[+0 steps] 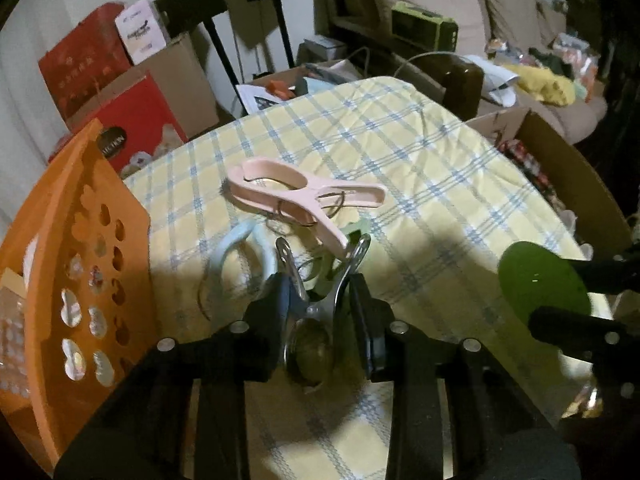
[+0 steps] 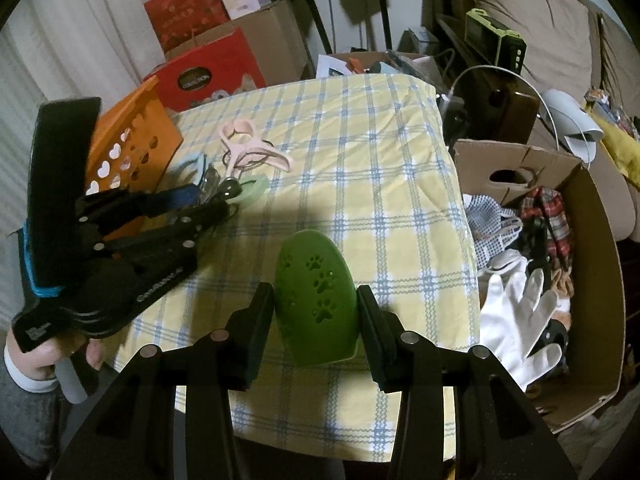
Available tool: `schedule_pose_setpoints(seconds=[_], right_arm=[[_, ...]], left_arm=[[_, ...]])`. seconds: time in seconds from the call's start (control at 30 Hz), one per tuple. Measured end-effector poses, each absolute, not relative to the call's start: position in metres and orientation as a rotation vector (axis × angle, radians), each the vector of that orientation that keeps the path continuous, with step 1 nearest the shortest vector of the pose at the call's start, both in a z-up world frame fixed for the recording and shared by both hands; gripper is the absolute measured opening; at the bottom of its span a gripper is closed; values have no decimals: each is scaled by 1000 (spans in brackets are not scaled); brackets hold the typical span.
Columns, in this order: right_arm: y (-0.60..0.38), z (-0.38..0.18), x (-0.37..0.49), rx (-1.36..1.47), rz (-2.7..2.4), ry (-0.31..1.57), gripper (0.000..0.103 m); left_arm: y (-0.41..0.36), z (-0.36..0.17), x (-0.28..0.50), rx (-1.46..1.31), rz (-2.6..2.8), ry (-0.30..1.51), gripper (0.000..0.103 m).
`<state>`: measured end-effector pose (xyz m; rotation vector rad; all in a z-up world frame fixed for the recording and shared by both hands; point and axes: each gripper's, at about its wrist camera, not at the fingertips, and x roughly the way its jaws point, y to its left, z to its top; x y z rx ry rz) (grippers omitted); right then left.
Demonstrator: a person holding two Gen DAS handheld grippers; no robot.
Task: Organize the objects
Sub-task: 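Close the left tool on the silver metal clip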
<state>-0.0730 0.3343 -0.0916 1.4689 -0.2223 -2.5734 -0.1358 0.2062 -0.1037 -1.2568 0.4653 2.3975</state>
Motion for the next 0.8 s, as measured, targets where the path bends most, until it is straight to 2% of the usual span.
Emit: schedule_pose_setpoints(seconds=[0.2,0.23,0.27,0.4,0.6,0.63,0.67,0.7,0.73,0.77,0.8], right_arm=[[333,-89,-72,1456,-2567,-241,43],[332,-87,-72,1452,-2569,-240,43],[332,-86,-72,1448,-2572,-240,43],[328,-76,-73,1424,-2580,-234,43],[326,-66,-71,1406,-2593,-231,43],[327,-66,-70,1408,-2591,-233,43],[327,-67,-70,1411,-2590,-234,43],[327,-67,-70,1414,-2588,-234,43],[327,-69,-70,1418,-2585,-235,43],[327,-70,-69,1421,-2582,-236,43],[327,-71,-69,1425,-2580,-236,43]], left_arm=[[196,-86,-126,-1216,2397,386,27],[194,-82,-124,-1211,2389,364,7],[192,-79,-122,-1217,2384,353,2],[185,-59,-118,-1201,2363,268,2],[182,-54,-117,-1245,2348,248,2],[181,-59,-118,-1269,2342,232,7],[181,-62,-119,-1286,2337,217,23],[180,-66,-120,-1298,2344,206,34],[179,-69,-119,-1301,2357,195,55],[178,-72,-118,-1293,2370,185,61],[178,-75,-118,-1288,2373,182,61]])
